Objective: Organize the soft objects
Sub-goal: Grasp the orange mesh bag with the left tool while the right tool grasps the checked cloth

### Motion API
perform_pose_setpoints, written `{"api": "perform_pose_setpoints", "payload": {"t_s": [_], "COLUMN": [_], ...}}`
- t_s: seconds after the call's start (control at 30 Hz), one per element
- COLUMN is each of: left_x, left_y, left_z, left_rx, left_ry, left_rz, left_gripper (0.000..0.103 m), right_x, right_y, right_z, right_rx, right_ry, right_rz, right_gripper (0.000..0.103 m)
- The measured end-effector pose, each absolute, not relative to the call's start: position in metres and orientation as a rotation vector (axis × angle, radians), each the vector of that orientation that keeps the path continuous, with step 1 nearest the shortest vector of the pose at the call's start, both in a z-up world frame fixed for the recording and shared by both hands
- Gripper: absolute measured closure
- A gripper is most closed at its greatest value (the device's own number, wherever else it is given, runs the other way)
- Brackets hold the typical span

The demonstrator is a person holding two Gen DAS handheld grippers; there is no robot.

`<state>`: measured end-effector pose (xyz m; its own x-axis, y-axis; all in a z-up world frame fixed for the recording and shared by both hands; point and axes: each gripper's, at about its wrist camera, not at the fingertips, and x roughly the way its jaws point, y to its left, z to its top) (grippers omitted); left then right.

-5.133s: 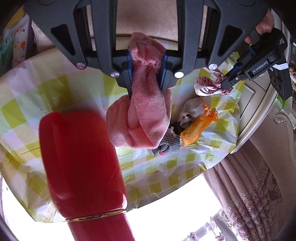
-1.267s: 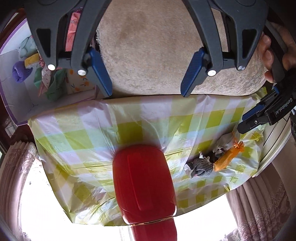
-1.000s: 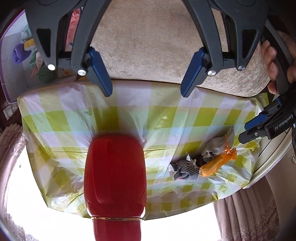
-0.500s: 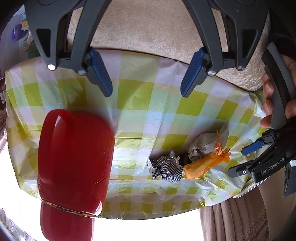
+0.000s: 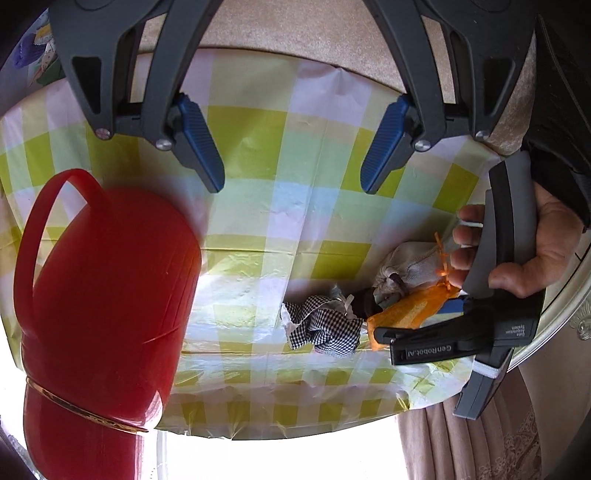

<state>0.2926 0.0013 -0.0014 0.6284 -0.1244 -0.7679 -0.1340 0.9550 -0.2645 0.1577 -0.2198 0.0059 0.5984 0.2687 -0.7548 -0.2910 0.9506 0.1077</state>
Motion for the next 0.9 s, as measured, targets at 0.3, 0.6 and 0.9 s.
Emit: {"api": "perform_pose_setpoints", "payload": {"t_s": [0.3, 0.6, 0.9], "left_x": [0.288, 0.258, 0.237], "left_y": [0.002, 0.024, 0.051], "left_z": [-0.014, -0.005, -0.004], "left_rx": [-0.27, -0.386, -0.464], "left_ry": [0.862, 0.712, 0.614], "left_rz": [-0.005, 0.093, 0.247], "left_gripper": [0.02, 0.021, 0.021], "right_x": [0.201, 0.257, 0.303], "right_y": [-0.205, -0.177, -0.148], "right_z": [0.02, 0.023, 0.002], "right_rx": [0.061, 0.158, 0.177], "right_ry": [0.777, 0.72, 0.745], "right_rz": [0.277, 0.297, 0.329], "right_gripper": [0.02, 0.013, 0.011]}}
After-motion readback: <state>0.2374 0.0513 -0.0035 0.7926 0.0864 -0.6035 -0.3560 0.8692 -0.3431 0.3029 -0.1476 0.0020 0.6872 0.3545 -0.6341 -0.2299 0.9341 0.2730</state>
